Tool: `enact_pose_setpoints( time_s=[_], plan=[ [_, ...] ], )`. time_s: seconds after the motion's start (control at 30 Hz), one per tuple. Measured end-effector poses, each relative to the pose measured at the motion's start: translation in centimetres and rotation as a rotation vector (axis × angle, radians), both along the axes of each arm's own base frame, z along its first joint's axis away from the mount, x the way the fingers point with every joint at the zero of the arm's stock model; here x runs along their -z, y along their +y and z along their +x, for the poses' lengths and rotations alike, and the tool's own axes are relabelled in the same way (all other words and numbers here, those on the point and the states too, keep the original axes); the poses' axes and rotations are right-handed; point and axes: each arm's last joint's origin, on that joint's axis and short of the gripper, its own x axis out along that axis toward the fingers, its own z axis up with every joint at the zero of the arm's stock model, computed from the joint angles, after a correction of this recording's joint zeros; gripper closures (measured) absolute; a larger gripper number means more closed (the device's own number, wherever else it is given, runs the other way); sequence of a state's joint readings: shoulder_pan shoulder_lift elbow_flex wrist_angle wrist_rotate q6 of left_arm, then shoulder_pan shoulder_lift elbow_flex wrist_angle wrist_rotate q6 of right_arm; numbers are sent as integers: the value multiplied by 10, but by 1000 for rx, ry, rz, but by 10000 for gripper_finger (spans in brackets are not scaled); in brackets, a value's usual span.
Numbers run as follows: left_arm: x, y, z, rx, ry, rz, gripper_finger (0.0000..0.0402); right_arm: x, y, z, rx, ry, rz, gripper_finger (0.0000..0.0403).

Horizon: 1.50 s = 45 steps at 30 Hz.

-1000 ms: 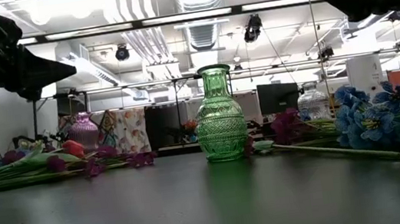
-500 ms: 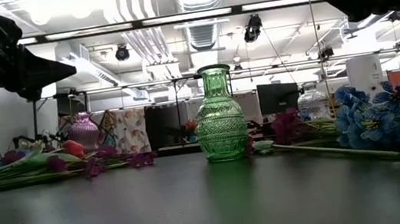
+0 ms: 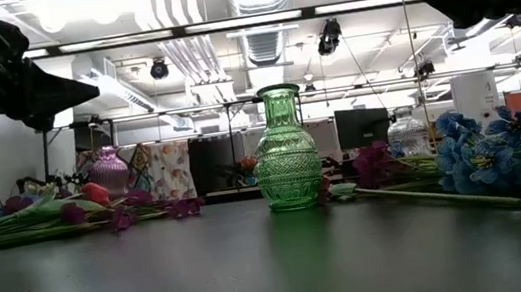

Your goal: Sort flowers into vase by color

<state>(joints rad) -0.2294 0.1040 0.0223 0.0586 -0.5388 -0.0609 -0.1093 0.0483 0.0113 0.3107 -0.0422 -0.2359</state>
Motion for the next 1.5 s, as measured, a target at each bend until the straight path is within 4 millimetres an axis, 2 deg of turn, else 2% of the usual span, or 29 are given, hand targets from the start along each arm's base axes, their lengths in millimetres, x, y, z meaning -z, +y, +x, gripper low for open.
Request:
enact_pose_setpoints(
  time_s=[0.87,0.9,1.03,1.13,1.27,1.5],
  plan=[
    [-1,0,0,-1,-9,-3,402,0,0,0,0,0,0,78],
    [-3,0,0,0,-43,-44,402,0,0,0,1,0,0,78],
    [-19,0,-1,46,-303,-395,402,0,0,0,0,0,0,78],
    [-30,0,-3,75,-439,-487,402,0,0,0,-2,-5,7,78],
    [-37,1,-6,89,-520,-488,402,-2,-1,-1,3,-33,138,78],
    [-32,0,-1,67,-435,-402,402,-1,-4,-1,-16,-73,509,78]
  ],
)
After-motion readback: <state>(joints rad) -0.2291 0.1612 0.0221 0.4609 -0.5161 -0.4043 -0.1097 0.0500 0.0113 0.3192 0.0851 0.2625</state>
